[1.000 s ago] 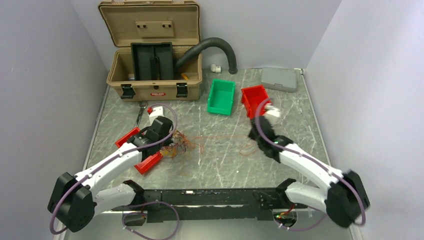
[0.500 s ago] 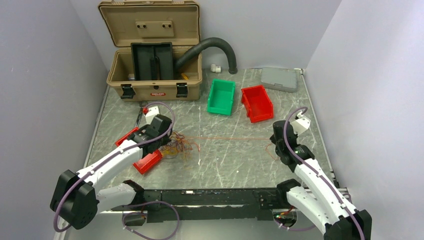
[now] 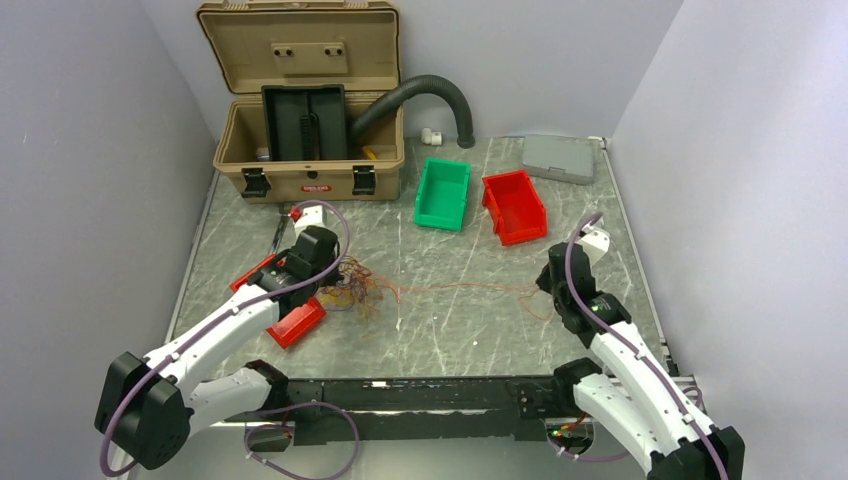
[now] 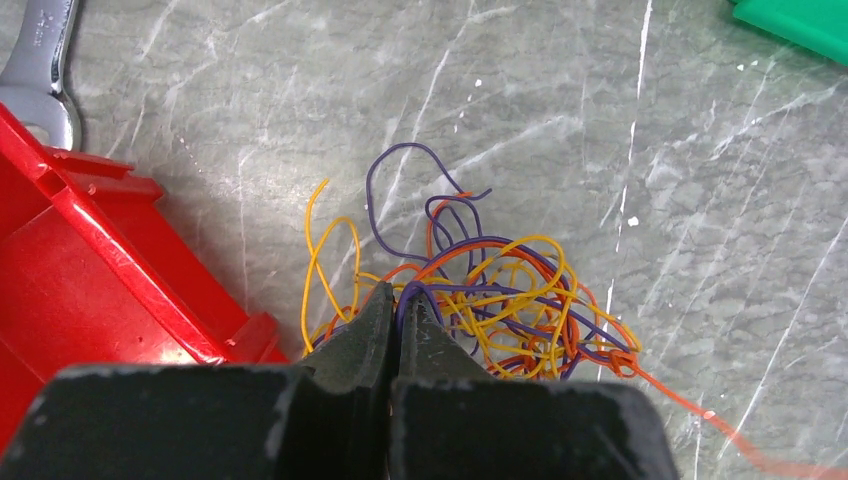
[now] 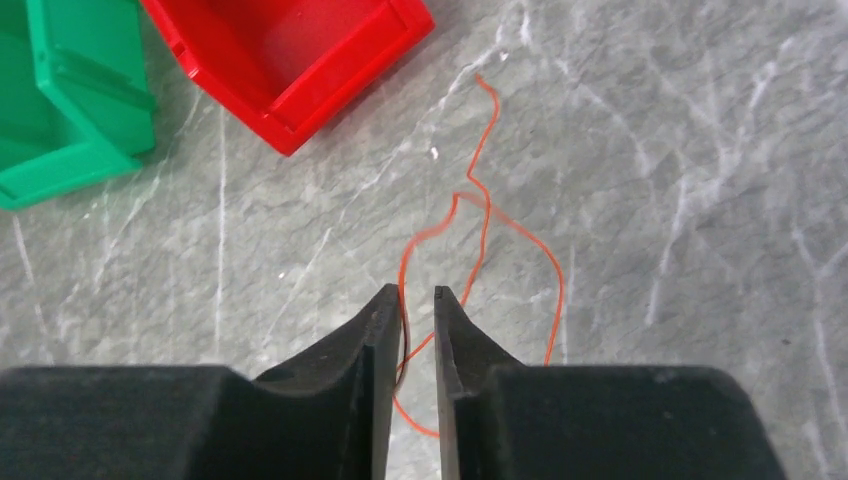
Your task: Untangle the cables
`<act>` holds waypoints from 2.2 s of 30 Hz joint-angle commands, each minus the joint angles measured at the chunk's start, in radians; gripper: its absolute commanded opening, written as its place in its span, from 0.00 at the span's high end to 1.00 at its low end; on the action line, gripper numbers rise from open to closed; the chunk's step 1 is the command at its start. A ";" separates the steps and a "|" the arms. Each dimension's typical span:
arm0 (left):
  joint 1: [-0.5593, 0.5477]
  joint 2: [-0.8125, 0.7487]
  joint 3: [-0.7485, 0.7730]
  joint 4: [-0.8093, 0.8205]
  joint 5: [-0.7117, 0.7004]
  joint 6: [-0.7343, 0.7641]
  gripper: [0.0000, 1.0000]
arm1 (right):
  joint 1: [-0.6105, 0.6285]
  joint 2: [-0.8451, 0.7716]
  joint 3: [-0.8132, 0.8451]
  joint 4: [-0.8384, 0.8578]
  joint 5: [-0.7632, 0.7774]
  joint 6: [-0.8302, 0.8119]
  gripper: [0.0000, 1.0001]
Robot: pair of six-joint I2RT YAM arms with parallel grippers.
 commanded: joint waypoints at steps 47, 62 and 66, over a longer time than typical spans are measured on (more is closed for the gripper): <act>-0.013 -0.022 0.003 0.073 0.072 0.079 1.00 | 0.563 0.903 0.428 0.794 -0.849 -0.423 0.26; 0.003 -0.004 0.022 -0.024 -0.083 -0.031 1.00 | 0.517 0.673 0.157 0.772 -0.598 -0.295 1.00; 0.028 0.013 0.024 -0.058 -0.100 -0.082 1.00 | 0.381 0.443 0.059 0.573 -0.381 -0.207 1.00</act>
